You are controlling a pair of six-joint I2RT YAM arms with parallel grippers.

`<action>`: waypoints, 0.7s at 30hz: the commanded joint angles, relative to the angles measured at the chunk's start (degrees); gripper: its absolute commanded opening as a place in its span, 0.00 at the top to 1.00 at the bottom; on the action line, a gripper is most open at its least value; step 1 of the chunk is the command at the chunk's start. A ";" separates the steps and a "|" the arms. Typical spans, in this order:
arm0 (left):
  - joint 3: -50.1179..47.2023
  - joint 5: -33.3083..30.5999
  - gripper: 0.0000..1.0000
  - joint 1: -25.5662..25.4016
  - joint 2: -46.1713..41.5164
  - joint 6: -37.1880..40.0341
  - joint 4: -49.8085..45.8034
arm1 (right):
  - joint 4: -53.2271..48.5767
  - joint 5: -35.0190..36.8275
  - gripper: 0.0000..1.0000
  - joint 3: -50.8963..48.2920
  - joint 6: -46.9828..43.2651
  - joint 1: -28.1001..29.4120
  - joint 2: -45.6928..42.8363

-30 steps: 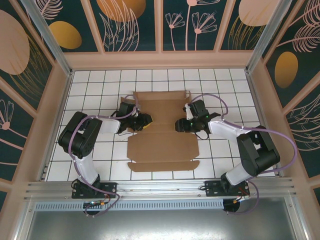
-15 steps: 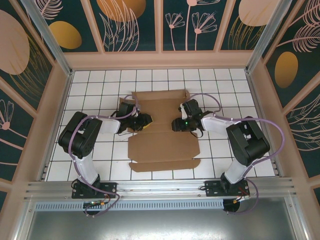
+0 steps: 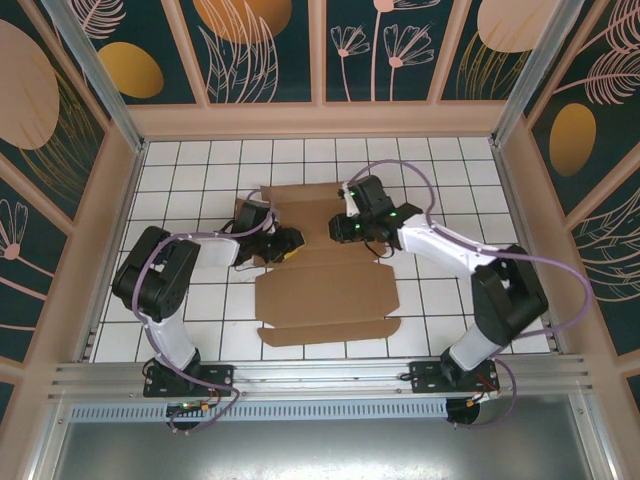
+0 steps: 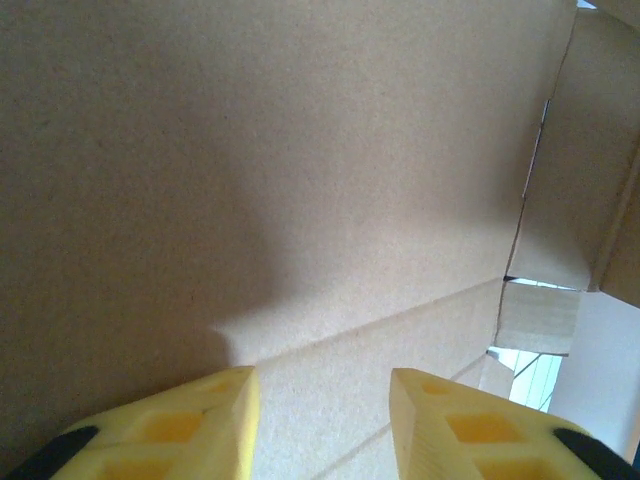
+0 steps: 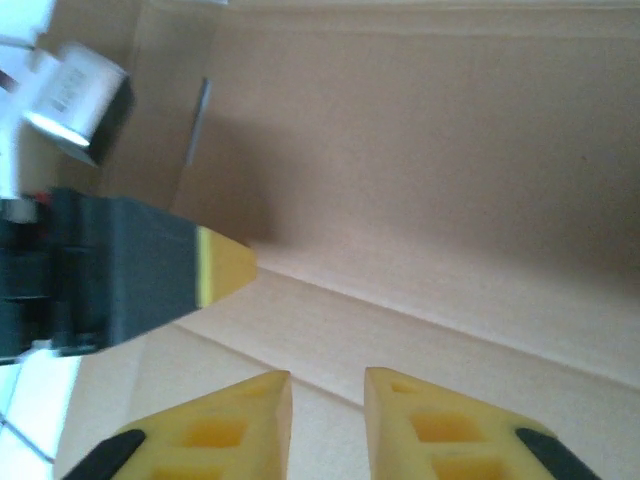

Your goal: Fold the paper box

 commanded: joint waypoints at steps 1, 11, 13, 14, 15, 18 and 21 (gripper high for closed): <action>3.97 -1.50 0.58 0.54 -6.24 2.59 -6.49 | -4.94 5.74 0.85 0.89 1.20 1.48 5.50; 1.60 -5.10 0.43 3.17 -19.49 6.73 -19.49 | -4.02 8.09 1.00 -0.05 3.09 3.07 14.33; -2.10 -8.02 0.39 3.44 -22.56 7.73 -22.41 | -4.43 8.52 1.00 0.04 3.27 3.35 15.52; -3.11 -9.69 0.37 3.56 -23.58 8.58 -24.32 | -4.50 8.47 1.00 0.02 3.36 3.43 15.84; -3.99 -11.88 0.36 3.86 -24.72 9.57 -26.32 | -4.54 8.44 1.00 0.04 3.36 3.57 16.11; -6.48 -18.24 0.24 5.46 -27.39 11.64 -31.24 | -4.62 8.05 1.00 0.20 3.11 3.96 16.68; -8.08 -22.02 0.13 7.91 -28.32 12.62 -32.26 | -4.90 7.72 1.00 0.35 3.09 4.14 17.23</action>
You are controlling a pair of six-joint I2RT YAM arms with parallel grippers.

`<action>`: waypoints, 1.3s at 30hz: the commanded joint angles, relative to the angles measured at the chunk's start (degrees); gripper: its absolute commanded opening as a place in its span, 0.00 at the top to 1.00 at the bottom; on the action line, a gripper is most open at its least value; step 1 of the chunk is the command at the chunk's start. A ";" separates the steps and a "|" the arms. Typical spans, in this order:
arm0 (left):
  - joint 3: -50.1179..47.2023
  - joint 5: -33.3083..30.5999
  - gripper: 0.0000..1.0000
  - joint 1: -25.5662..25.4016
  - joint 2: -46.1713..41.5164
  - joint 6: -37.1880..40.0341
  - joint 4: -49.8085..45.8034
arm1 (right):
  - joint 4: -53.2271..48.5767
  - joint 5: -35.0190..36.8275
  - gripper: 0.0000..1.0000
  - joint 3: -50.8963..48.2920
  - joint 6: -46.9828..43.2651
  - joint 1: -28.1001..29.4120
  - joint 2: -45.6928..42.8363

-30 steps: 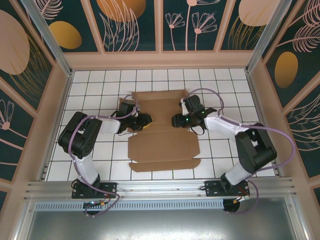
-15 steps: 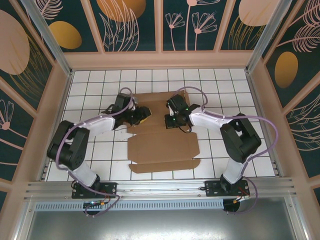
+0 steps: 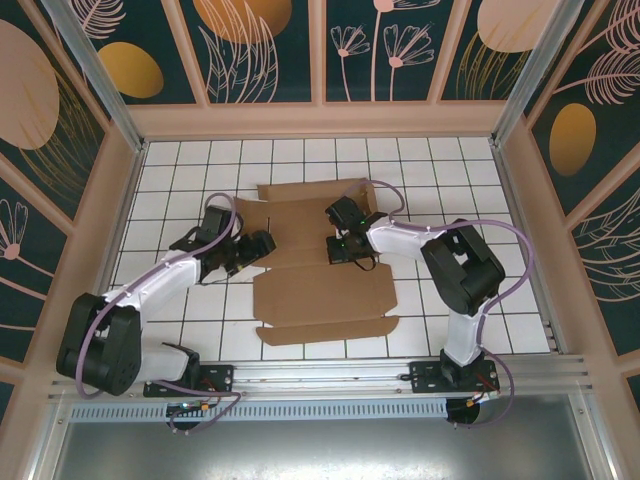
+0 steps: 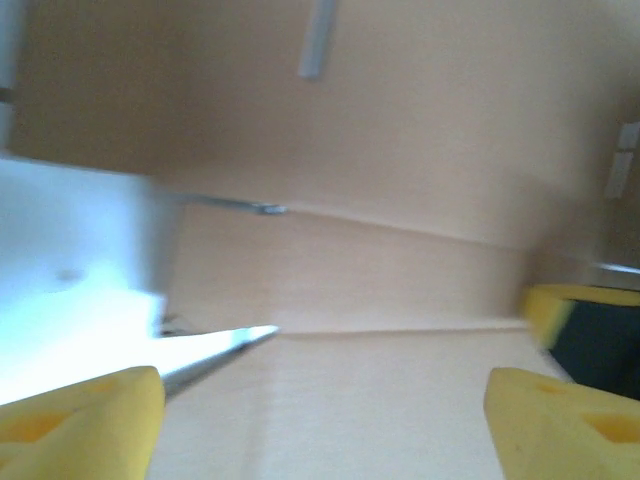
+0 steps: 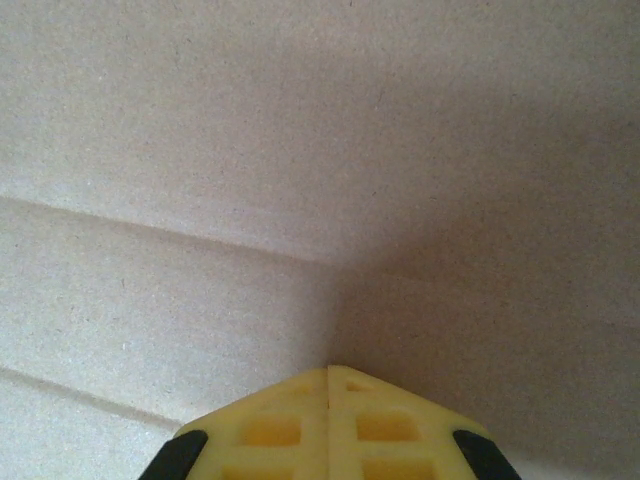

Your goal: Fold the paper box

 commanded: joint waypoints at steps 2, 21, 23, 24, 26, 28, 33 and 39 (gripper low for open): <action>-1.00 -7.01 0.12 2.59 -0.68 2.93 -3.85 | -2.73 0.48 1.00 -0.72 0.73 1.04 3.68; -0.52 9.09 0.24 2.56 12.70 2.43 15.71 | -0.66 -1.25 1.00 -2.39 0.53 1.25 4.57; -0.77 10.03 0.25 2.56 11.97 1.42 17.18 | -0.67 -1.45 1.00 -2.23 0.51 1.30 4.85; -0.87 10.08 0.26 2.59 11.39 1.19 17.38 | -0.71 -1.58 1.00 -2.14 0.51 1.25 4.90; -0.95 10.56 0.26 2.55 10.32 0.98 17.84 | -0.69 -2.08 1.00 -2.04 0.45 1.38 5.09; -1.05 11.25 0.26 2.48 9.91 0.79 18.15 | -0.67 -2.21 1.00 -1.95 0.42 1.37 5.28; -2.52 13.82 0.28 1.13 9.40 -0.37 21.36 | -0.73 -2.46 1.00 -1.53 0.50 1.46 5.95; -1.60 14.13 0.28 -1.55 13.03 -1.26 23.63 | -1.10 -2.64 1.00 -0.90 0.42 1.74 6.45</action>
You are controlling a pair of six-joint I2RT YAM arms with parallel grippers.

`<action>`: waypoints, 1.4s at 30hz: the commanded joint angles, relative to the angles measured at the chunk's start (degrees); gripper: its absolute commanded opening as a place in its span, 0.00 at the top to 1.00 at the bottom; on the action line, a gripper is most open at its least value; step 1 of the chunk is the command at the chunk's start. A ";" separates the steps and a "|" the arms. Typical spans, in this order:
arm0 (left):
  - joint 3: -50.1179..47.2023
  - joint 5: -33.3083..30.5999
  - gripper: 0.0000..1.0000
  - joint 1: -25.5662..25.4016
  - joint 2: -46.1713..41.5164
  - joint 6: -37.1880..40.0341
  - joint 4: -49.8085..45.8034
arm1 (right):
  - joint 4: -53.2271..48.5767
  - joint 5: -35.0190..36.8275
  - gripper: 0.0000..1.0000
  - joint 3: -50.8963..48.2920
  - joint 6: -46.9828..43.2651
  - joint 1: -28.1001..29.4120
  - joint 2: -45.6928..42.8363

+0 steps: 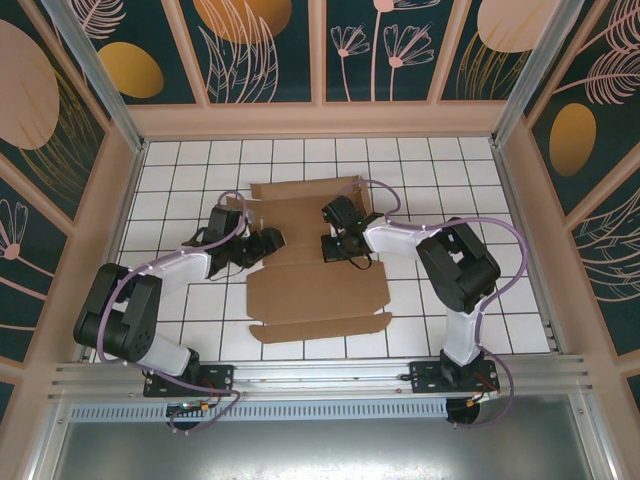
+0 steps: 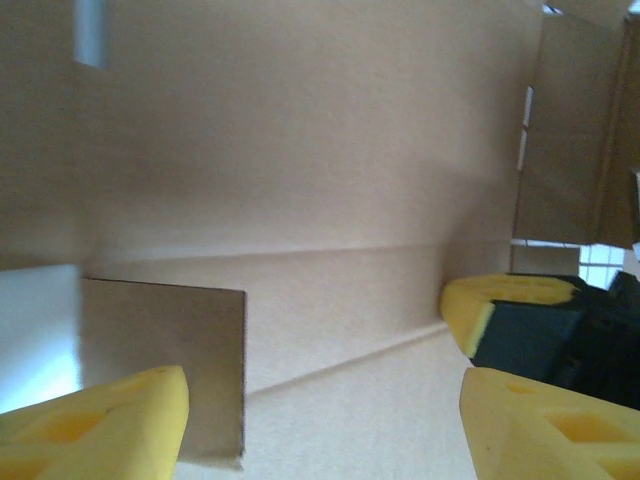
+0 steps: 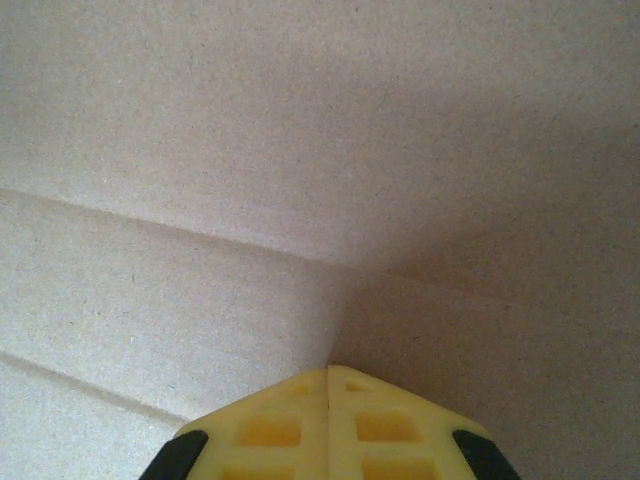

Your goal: Fold the paper box

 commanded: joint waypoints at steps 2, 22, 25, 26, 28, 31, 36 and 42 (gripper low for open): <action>0.20 1.37 0.28 -1.10 4.01 -1.62 3.56 | -4.91 -0.59 1.00 -1.55 0.47 1.19 4.78; 8.70 -4.96 0.27 -1.02 -5.44 2.93 -10.89 | -5.50 -0.95 1.00 -1.75 0.93 1.06 2.03; 11.13 -6.50 0.28 -1.02 -7.14 5.04 -14.37 | -5.37 -2.52 1.00 -0.75 1.39 0.97 1.07; 11.90 -6.47 0.28 -1.03 -7.43 5.78 -15.15 | -5.46 -3.00 1.00 -0.18 1.71 0.97 0.58; 13.37 -6.20 0.29 -1.01 -7.55 6.71 -16.67 | -5.08 -4.35 0.99 0.68 2.46 1.06 -1.21; 14.09 -5.33 0.33 -1.01 -7.46 6.97 -16.46 | -4.93 -5.61 0.95 3.15 2.81 0.57 -5.06; 12.48 -5.95 0.43 -3.45 -5.50 3.30 -12.62 | -5.84 -8.33 0.76 10.48 0.86 -4.16 -8.87; 9.97 -4.85 0.51 -8.13 0.30 -0.61 -6.78 | -10.22 -8.16 0.49 23.99 -10.01 -9.88 -2.31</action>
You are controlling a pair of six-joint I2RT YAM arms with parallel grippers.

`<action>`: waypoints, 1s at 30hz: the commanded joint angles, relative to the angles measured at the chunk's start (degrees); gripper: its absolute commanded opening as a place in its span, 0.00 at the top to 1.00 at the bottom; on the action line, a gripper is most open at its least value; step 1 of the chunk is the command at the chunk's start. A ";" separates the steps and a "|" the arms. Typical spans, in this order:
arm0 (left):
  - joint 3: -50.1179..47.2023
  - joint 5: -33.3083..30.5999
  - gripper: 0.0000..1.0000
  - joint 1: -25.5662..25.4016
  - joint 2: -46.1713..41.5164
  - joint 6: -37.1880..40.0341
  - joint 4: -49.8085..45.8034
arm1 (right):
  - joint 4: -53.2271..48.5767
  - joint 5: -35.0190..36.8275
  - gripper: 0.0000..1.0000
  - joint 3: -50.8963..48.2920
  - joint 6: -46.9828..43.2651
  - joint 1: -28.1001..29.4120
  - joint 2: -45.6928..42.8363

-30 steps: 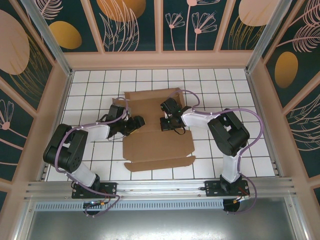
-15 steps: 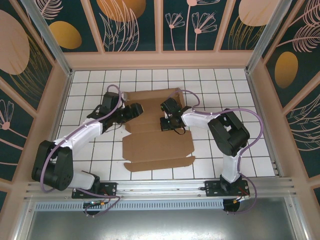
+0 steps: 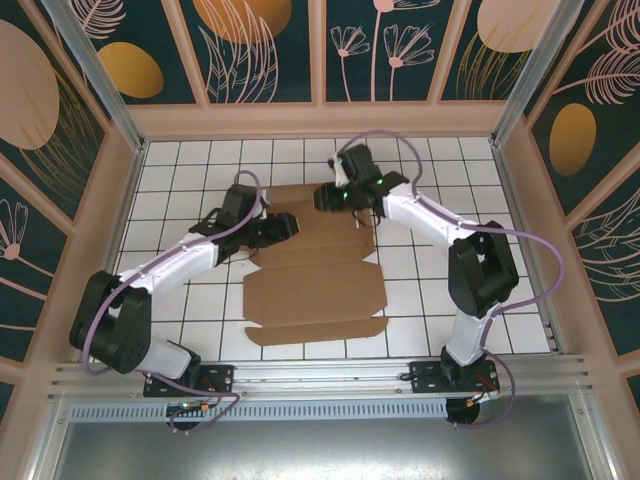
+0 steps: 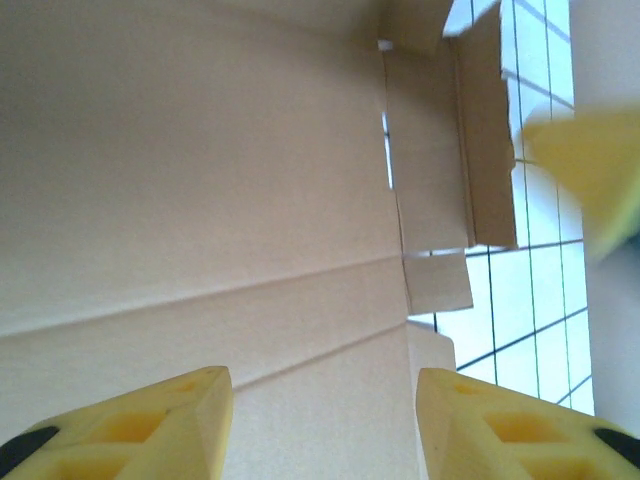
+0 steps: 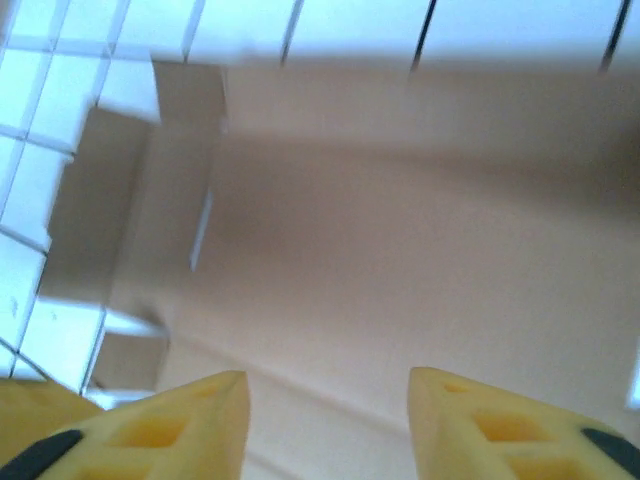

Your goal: Fold the paper box

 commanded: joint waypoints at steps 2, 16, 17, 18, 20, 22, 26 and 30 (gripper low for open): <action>-3.42 0.69 0.54 -0.35 4.12 -2.10 3.85 | 0.34 -3.71 0.43 4.84 -8.86 -5.49 3.33; 0.80 -0.71 0.57 0.36 17.39 0.38 -0.33 | -2.62 -13.08 0.47 27.69 -12.73 -8.21 27.98; 1.46 -1.37 0.58 0.72 17.68 0.98 -1.23 | -3.57 -13.42 0.49 28.05 -13.18 -7.83 28.54; 1.68 -1.89 0.58 1.19 17.71 1.44 -1.63 | -5.09 -13.58 0.52 28.54 -13.92 -7.47 29.07; 1.96 -2.19 0.58 2.62 17.82 2.01 -2.10 | -6.44 -13.23 0.60 27.68 -14.88 -6.72 29.64; 2.23 -1.34 0.58 4.05 18.41 2.38 -2.19 | -6.90 -9.11 0.64 25.98 -15.69 -5.81 29.97; 4.43 -1.96 0.58 5.53 19.91 4.32 -4.56 | -7.27 -4.02 0.66 24.57 -17.29 -5.00 30.12; 9.07 -3.32 0.57 5.62 21.38 6.48 -7.29 | -7.39 0.84 0.65 25.17 -17.59 -4.79 28.50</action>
